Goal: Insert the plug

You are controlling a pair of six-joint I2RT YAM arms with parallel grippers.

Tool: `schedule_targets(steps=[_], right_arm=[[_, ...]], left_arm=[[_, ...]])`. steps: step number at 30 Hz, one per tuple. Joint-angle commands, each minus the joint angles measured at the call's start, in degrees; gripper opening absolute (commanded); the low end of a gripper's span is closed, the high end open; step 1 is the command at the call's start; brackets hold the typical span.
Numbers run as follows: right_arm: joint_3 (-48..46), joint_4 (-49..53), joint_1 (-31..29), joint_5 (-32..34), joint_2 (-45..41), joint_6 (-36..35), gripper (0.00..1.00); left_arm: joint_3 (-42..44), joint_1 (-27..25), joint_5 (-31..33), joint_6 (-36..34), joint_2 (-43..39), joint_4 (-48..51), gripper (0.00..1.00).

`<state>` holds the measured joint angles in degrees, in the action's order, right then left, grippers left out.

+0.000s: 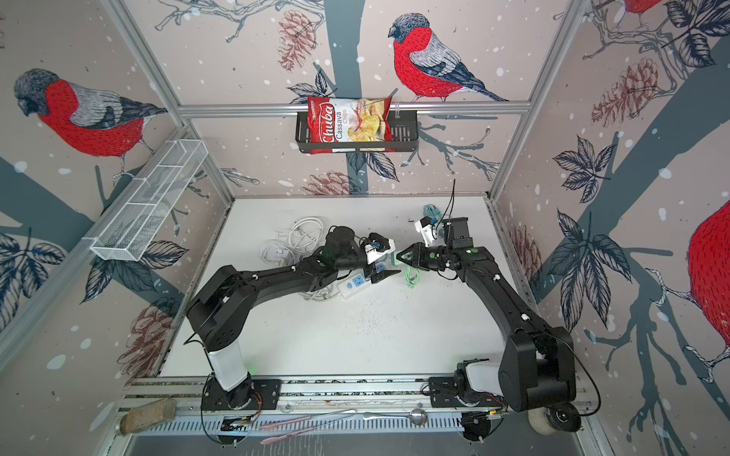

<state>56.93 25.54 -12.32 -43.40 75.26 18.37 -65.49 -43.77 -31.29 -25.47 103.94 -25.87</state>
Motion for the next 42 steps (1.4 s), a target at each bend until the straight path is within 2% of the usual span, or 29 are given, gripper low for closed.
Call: schedule_targets(steps=[1,2,6,8,10,13,16,20,23,28,32,35,38,42], right_arm=[[1.22,0.56,0.10,0.79,-0.66,-1.10,0.00],[1.64,0.96,0.10,1.02,-0.63,-1.47,0.00],[3.81,2.63,-0.49,1.91,-0.23,-4.61,0.00],[5.53,4.48,-2.04,4.82,0.34,-6.47,0.00],[7.42,6.24,-4.54,8.48,1.10,-8.31,0.00],[10.11,7.37,-7.63,12.64,2.24,-8.91,0.00],[12.81,8.73,-10.70,15.96,3.97,-9.24,0.00],[15.54,11.22,-15.07,19.04,6.69,-9.32,0.00],[16.80,12.66,-18.49,21.43,8.46,-8.81,0.00],[16.83,13.15,-20.43,23.81,8.98,-7.26,0.00],[14.16,11.35,-19.83,25.56,7.56,-5.14,0.00],[11.72,9.62,-19.28,24.64,5.94,-4.31,0.00],[10.02,9.55,-18.33,24.48,3.77,-3.96,0.00],[6.37,8.76,-16.48,24.15,0.25,-3.68,0.00]], left_arm=[[-0.43,0.00,-0.16,-0.67,-2.49,2.43,0.95],[-0.48,0.08,0.06,-0.84,-3.28,3.54,0.98],[-1.20,0.70,2.69,-0.04,-7.35,10.40,0.98],[-1.16,1.09,6.37,1.00,-9.69,14.28,0.98],[0.89,1.36,14.27,3.45,-12.93,16.42,0.98],[7.83,1.73,29.97,9.81,-18.51,12.96,0.98],[14.39,2.82,38.80,14.56,-23.54,13.42,0.98],[18.31,4.84,44.31,22.27,-27.98,17.97,0.98],[20.57,6.78,44.97,27.85,-30.11,20.11,0.98],[22.50,11.43,39.06,36.88,-28.05,22.49,0.98],[23.09,11.44,31.49,38.74,-24.42,25.03,0.98],[24.59,11.13,27.84,40.04,-21.91,21.85,0.98],[22.51,11.07,29.30,40.26,-18.06,21.95,0.88],[16.79,11.29,36.53,40.31,-12.02,28.84,0.71]])
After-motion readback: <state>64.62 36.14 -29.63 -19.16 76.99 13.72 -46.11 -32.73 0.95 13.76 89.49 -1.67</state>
